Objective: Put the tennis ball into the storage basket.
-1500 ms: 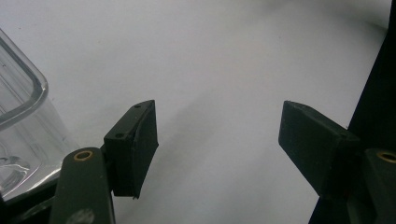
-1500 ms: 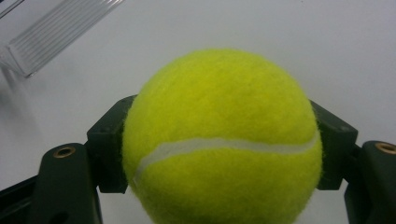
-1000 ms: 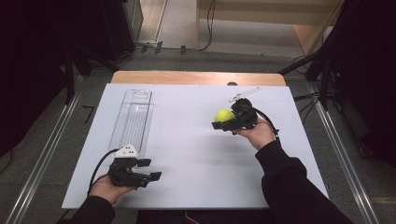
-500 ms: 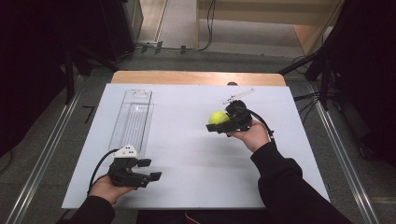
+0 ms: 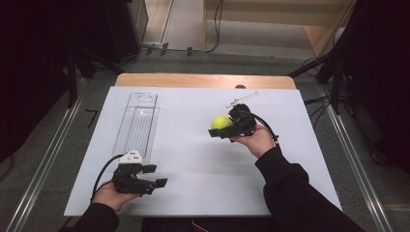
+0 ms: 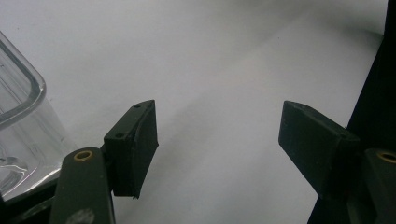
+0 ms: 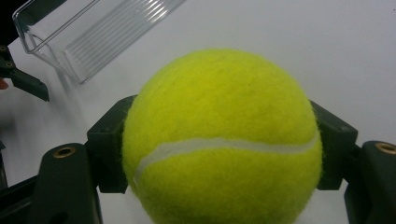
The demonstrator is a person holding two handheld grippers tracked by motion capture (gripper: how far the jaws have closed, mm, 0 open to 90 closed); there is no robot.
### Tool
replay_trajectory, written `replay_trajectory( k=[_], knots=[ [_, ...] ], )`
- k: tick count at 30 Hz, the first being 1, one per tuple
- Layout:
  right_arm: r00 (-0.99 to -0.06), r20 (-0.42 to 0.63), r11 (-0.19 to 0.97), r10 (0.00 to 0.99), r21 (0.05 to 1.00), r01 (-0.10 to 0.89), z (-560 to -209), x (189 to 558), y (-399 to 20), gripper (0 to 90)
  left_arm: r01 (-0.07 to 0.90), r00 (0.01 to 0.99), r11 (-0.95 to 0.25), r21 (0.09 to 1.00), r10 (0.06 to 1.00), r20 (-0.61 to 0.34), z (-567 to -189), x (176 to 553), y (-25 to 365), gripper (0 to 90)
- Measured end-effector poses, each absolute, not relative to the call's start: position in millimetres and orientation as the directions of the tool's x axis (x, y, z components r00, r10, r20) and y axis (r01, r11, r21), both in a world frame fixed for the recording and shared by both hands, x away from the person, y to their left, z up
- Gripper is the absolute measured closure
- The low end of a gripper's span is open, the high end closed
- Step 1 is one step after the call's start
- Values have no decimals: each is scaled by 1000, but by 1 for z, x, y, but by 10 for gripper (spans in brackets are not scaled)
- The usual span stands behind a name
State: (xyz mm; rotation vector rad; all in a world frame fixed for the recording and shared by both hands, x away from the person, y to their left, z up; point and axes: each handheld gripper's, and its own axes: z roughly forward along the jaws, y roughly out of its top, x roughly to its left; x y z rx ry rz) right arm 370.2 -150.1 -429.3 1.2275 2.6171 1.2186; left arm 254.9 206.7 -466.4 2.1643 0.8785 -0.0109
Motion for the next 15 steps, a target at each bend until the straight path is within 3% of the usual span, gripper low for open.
replay_trajectory(
  k=[15],
  knots=[
    [-719, 304, 413, 625, 652, 636, -426, 375, -128, 233, 592, 760, -450, 669, 588, -277, -466, 255, 208, 292]
  ],
)
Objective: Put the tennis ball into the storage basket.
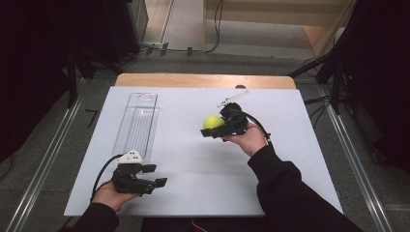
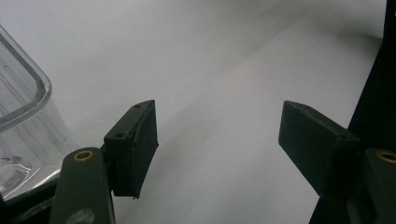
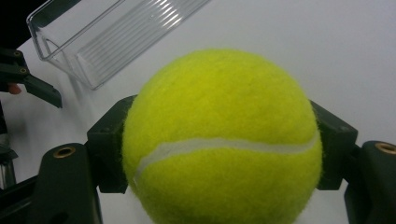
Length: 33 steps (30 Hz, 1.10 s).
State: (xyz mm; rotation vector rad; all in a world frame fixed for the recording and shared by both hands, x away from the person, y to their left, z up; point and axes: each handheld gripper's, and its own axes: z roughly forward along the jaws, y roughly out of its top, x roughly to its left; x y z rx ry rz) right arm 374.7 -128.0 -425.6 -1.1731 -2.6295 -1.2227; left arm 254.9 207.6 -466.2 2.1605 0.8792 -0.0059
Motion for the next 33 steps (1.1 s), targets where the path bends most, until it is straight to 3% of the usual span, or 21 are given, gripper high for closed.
replay_trajectory(
  k=[33],
  knots=[
    [-743, 318, 426, 589, 659, 620, -409, 394, -84, 233, 592, 759, -446, 671, 589, -278, -466, 255, 208, 292]
  ],
)
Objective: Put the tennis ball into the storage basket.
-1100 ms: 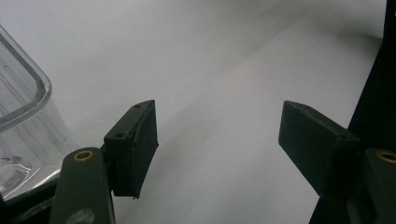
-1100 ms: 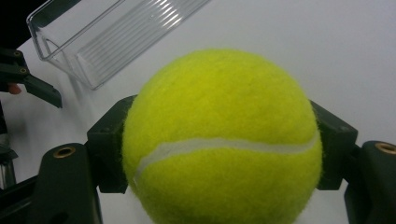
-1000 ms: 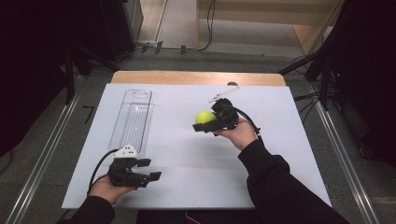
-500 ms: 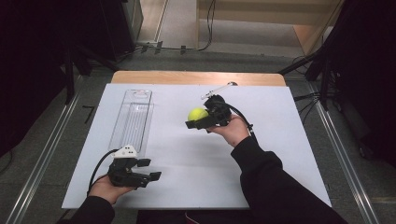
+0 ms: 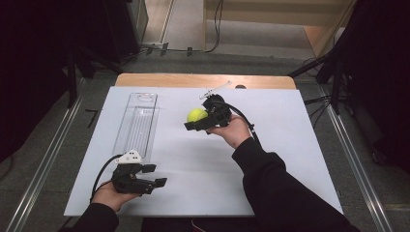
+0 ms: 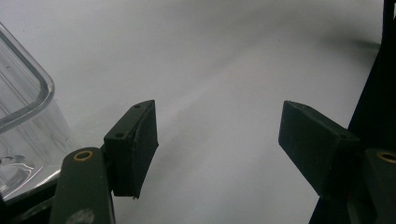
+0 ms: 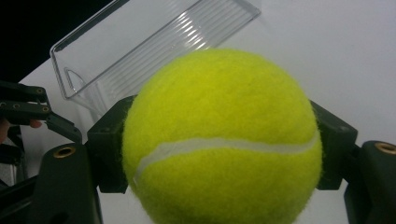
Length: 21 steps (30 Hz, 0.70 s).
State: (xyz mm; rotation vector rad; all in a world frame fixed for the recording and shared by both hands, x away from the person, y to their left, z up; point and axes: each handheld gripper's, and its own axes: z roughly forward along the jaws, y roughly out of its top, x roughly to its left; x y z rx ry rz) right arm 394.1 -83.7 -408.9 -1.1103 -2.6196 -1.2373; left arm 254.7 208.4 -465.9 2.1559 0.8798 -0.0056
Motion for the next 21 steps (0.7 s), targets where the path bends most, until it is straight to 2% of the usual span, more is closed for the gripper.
replay_trajectory(
  k=[21],
  knots=[
    [-748, 319, 436, 582, 654, 618, -403, 404, -60, 234, 590, 760, -446, 673, 587, -277, -466, 255, 208, 292]
  ],
)
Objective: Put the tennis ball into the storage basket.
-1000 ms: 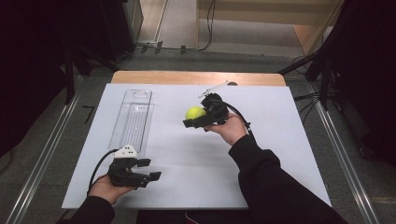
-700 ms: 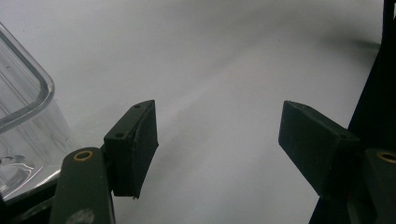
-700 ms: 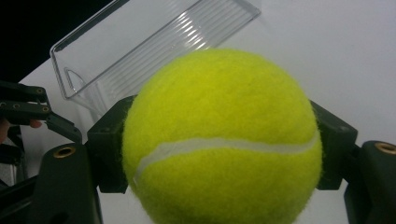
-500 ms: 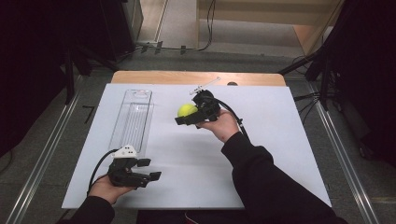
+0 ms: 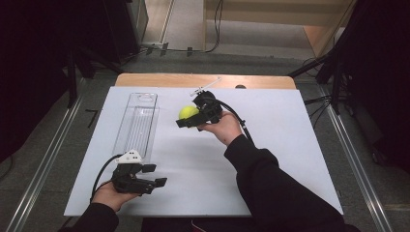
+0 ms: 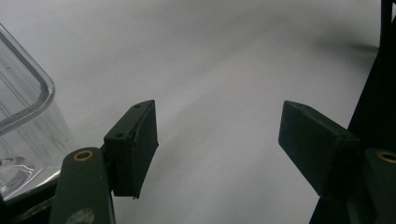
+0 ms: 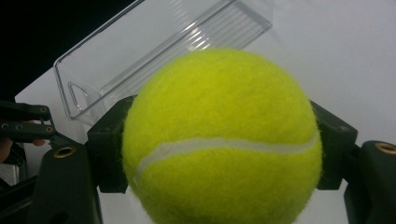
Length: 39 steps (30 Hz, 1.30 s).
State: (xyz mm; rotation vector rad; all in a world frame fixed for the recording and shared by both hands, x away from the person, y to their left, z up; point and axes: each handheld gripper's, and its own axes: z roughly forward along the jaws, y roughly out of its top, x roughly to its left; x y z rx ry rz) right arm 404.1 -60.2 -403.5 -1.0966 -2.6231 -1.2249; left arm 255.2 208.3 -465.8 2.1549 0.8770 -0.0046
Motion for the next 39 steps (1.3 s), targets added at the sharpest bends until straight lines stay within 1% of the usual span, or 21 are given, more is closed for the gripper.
replay_trajectory(
  k=[11, 39],
  knots=[
    [-756, 319, 443, 571, 656, 611, -400, 409, -42, 234, 589, 762, -447, 674, 586, -277, -466, 255, 209, 292],
    [-763, 314, 449, 565, 659, 604, -392, 423, -12, 234, 586, 764, -448, 675, 584, -275, -466, 255, 208, 292]
  ],
)
